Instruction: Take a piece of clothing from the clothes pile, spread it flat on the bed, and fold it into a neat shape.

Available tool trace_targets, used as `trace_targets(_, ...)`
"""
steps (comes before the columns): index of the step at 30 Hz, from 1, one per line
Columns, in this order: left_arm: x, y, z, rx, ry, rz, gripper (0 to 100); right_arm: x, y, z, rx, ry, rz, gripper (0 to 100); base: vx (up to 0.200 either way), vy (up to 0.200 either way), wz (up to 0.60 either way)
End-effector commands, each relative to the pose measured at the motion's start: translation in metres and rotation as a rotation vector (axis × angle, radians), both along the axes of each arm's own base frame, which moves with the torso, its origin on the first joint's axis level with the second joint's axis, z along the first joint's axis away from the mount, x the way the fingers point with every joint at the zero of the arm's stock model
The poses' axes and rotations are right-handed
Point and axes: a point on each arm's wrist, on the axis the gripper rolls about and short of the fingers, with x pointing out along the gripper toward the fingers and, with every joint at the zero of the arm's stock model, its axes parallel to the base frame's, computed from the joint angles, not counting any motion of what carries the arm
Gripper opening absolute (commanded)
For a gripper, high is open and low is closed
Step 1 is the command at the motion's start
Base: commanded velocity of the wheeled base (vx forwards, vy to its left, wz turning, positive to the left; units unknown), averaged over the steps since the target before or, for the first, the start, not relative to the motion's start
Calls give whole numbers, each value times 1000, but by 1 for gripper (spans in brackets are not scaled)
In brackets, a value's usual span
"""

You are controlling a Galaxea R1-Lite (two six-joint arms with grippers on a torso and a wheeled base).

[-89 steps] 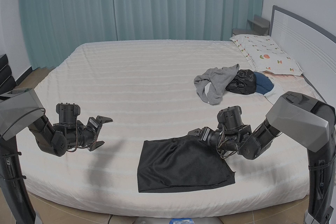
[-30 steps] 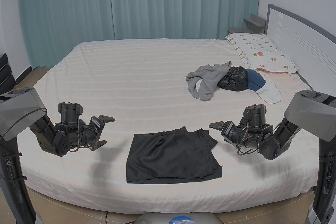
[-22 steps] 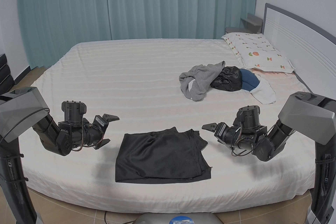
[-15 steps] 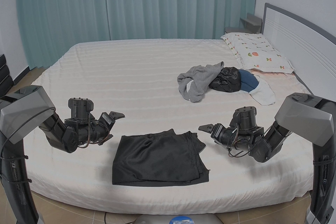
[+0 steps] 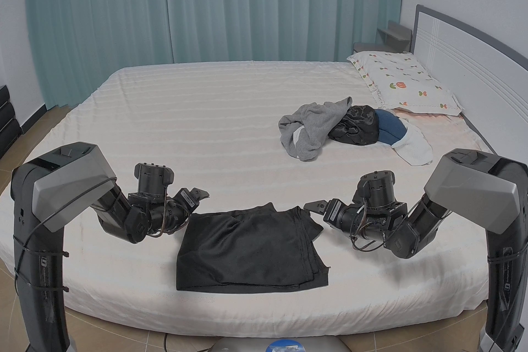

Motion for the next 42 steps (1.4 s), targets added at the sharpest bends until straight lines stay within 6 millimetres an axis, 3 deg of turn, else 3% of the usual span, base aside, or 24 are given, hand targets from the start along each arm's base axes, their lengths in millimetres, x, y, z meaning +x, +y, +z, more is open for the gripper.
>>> trace_targets(1,0,-5,-12,11,23,-13,100,2,5,-5,-11,-2,15,100,0,0,0)
trace_targets(6,2,-5,-16,28,20,-28,100,7,9,-6,-54,-49,51,100,0,0,0)
trace_targets(7,2,-5,-16,28,20,-28,0,8,9,-5,-52,-52,51,100,0,0,0)
trace_targets(19,2,4,-15,47,24,46,0,19,22,-1,-67,-88,82,100,0,0,0)
trace_targets(25,1,4,-15,42,27,58,0,27,36,12,-45,-134,101,100,0,0,0)
trace_targets(30,-1,4,-14,39,32,65,0,25,50,3,-48,-126,129,100,0,0,0)
trace_targets(42,-1,5,-14,34,31,69,0,36,58,-16,-109,-93,158,100,0,0,0)
